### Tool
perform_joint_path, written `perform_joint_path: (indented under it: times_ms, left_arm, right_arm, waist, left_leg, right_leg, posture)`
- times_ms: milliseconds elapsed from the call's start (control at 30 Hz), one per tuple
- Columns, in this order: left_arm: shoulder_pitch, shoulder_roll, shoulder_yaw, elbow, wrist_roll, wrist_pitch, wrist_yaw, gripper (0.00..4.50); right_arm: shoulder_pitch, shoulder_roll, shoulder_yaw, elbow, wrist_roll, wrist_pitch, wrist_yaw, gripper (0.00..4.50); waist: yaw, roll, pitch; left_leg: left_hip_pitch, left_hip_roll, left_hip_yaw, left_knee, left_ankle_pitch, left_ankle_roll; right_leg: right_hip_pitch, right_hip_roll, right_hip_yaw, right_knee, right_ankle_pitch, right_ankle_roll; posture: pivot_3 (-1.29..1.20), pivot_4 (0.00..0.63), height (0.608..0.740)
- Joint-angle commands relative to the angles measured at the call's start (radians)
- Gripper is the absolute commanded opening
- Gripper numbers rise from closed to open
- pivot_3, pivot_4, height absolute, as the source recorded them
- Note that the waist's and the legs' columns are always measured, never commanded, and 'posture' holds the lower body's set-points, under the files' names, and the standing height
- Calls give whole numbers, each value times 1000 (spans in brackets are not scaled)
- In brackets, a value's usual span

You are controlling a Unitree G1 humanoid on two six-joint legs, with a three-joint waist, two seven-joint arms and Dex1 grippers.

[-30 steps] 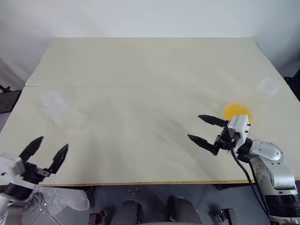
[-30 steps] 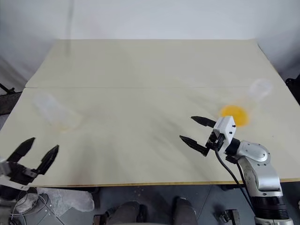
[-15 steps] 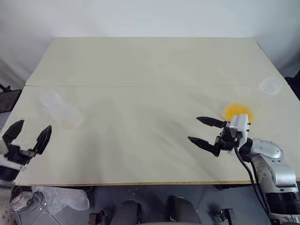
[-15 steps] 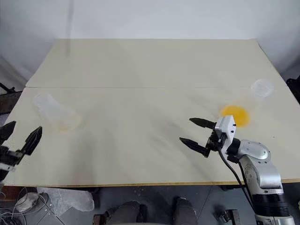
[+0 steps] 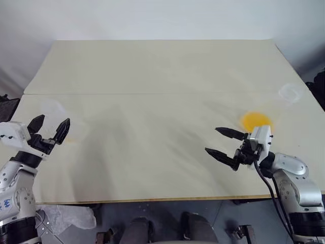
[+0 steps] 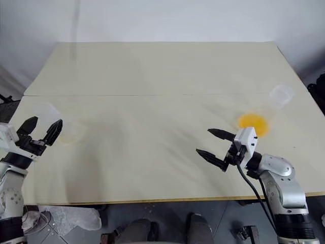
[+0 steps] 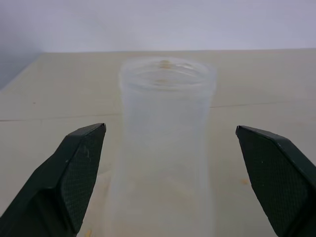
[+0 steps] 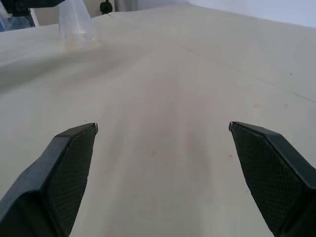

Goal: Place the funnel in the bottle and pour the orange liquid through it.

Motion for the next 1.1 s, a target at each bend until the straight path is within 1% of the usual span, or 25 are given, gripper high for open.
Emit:
perform_joint_path:
  times_ms: [33, 67, 100, 167, 200, 267, 433, 533, 667, 833, 933, 1100]
  left_arm:
    - [-53, 34, 1, 43, 7, -15, -22, 4500]
    - [-70, 38, 0, 60, 5, -13, -28, 4086]
    - [-82, 43, -2, 72, 0, -9, -40, 3861]
    - [-90, 50, -10, 80, -3, 0, -62, 3273]
    - [-92, 52, -13, 82, -2, 2, -70, 2893]
    - [-103, 59, -19, 92, -1, -2, -93, 2297]
    - [-134, 83, -46, 99, -7, 15, -158, 2246]
    - [-210, 99, -132, 72, 1, 20, -244, 2246]
    - [-321, 82, -250, 52, -18, 86, -336, 2246]
    - [-529, 9, -432, 122, 21, 115, -463, 2246]
    - [-645, -70, -523, 171, 29, 121, -541, 2246]
    - [-749, -183, -645, 222, 89, 107, -604, 2246]
  right_arm:
    - [13, -3, -34, -46, 8, -22, -4, 4470]
    - [16, -3, -36, -47, 6, -26, -5, 4500]
    - [18, -2, -37, -49, 4, -29, -7, 4500]
    - [24, 0, -42, -50, 4, -34, -9, 4500]
    - [26, 0, -43, -51, 5, -36, -8, 4500]
    - [33, -3, -45, -51, 4, -43, -7, 4500]
    - [39, -7, -53, -52, 3, -51, -13, 4500]
    - [54, -16, -67, -69, 6, -48, -21, 4500]
    - [75, -35, -89, -87, 16, -37, -14, 4500]
    - [131, -73, -136, -145, 47, -2, -5, 4500]
    - [172, -87, -169, -183, 47, 8, -19, 4500]
    - [242, -81, -228, -267, 59, 33, -70, 4500]
  waist:
    - [5, 0, 0]
    - [6, 0, 0]
    - [7, 0, 0]
    - [5, 0, 0]
    - [5, 0, 0]
    - [4, 0, 0]
    - [6, 0, 0]
    - [12, 0, 0]
    - [9, 0, 0]
    - [9, 0, 0]
    - [10, 0, 0]
    - [10, 0, 0]
  left_leg:
    - [0, 0, 0, 0, 0, 0]
    - [0, 0, 0, 0, 0, 0]
    - [0, 0, 0, 1, 0, 0]
    - [0, 0, 0, 1, 1, 0]
    - [0, 0, 0, 1, 1, 0]
    - [0, 0, 0, 1, 0, 0]
    - [0, 0, 0, 1, 1, 0]
    - [0, 0, 0, 1, 1, 0]
    - [-2, -1, -1, 5, 1, 0]
    - [-6, -1, -2, 8, 1, 0]
    - [-6, 0, -2, 9, 1, 0]
    - [-12, 1, -2, 13, 1, 0]
  right_leg:
    - [0, 0, 0, 0, 0, 0]
    - [0, 0, 0, 0, 0, 0]
    - [0, 0, 0, 0, 0, 0]
    - [0, 0, 0, 1, 0, 0]
    - [0, 0, 0, 1, 0, 0]
    - [0, 0, 0, 1, 0, 0]
    - [0, 0, 0, 1, 0, 0]
    - [0, 0, 0, 1, 0, 0]
    - [1, 0, -1, 1, 0, 0]
    - [0, 2, -3, 1, 1, 1]
    - [0, 4, -3, 1, 1, 2]
    - [-2, 8, -2, 0, 1, 2]
  posture:
    - [0, 150, 740]
    - [0, 150, 740]
    - [0, 150, 740]
    - [0, 150, 740]
    - [0, 150, 740]
    - [0, 150, 740]
    - [0, 150, 740]
    - [0, 150, 740]
    - [0, 150, 740]
    - [0, 150, 740]
    - [0, 150, 740]
    - [0, 150, 740]
